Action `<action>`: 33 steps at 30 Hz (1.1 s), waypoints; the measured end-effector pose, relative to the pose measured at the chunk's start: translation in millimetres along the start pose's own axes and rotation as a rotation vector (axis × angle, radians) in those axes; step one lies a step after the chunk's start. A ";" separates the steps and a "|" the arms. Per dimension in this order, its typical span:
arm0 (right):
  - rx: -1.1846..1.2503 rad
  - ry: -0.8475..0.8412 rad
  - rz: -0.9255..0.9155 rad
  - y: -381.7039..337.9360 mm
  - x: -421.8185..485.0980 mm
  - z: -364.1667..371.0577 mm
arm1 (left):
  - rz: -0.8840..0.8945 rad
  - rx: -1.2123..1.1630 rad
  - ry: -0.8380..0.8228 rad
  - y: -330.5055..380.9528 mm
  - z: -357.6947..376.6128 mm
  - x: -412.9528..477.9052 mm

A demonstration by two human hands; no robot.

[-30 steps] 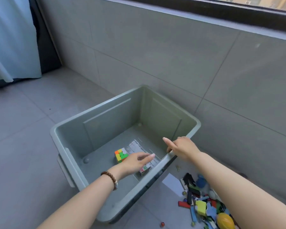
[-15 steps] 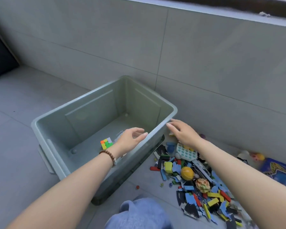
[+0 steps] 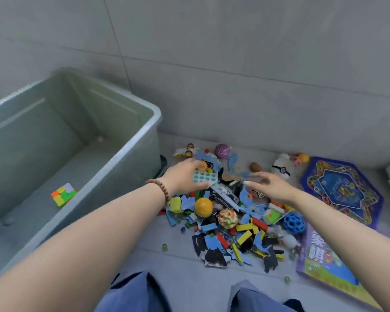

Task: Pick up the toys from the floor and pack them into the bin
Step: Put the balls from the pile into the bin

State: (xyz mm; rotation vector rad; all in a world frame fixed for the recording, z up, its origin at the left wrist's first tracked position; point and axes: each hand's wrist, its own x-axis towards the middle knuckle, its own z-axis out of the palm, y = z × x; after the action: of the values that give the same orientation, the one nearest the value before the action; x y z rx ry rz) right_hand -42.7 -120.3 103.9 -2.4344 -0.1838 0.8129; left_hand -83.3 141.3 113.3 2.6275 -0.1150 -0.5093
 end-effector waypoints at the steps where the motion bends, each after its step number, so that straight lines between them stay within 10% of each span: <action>1: 0.033 -0.025 0.003 10.6 4.2 9.2 | -0.031 0.026 -0.078 -4.0 20.8 7.7; 6: 0.062 -0.108 -0.047 51.7 17.0 64.1 | -0.033 0.092 -0.324 -24.7 104.6 28.2; 19: -0.006 0.083 -0.079 59.6 34.5 140.6 | -0.069 -0.145 -0.151 -43.3 136.6 30.5; 33: 0.445 0.251 -0.226 -119.2 -40.9 -5.9 | 0.004 -0.538 0.318 -5.3 -97.2 -82.4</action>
State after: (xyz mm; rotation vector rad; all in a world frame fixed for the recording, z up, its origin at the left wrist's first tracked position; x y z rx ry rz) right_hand -66.8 -35.8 194.4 -2.0242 -0.1583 0.3915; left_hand -123.6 200.6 218.7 2.1404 0.1060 -0.0916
